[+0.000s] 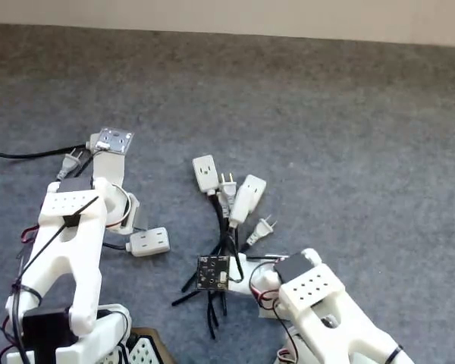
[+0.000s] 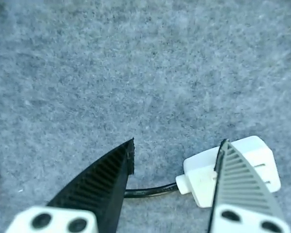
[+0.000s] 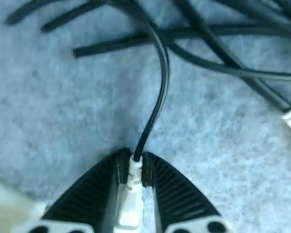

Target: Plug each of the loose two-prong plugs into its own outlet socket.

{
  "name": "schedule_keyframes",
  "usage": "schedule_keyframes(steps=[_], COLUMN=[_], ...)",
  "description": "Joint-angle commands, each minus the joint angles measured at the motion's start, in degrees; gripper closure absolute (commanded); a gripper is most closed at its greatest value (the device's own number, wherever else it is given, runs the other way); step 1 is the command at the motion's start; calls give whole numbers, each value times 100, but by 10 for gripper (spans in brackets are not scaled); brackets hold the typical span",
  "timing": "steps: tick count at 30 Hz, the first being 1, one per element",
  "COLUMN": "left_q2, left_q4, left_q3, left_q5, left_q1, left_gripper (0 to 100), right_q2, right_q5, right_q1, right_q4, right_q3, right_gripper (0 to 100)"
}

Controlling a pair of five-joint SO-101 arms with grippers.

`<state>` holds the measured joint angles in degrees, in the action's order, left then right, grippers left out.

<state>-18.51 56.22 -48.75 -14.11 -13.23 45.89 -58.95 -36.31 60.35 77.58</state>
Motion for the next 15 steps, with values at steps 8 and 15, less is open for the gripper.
schedule_keyframes(steps=[8, 15], left_q2=[4, 4], left_q4=[-62, -44], left_q3=[-13, -13], left_q5=[26, 26], left_q1=[171, 171], left_gripper=[723, 723], right_q2=[75, 84], right_q5=[141, 167], right_q1=[-57, -57], right_q4=[-101, 110], right_q3=[374, 171], right_gripper=[988, 910])
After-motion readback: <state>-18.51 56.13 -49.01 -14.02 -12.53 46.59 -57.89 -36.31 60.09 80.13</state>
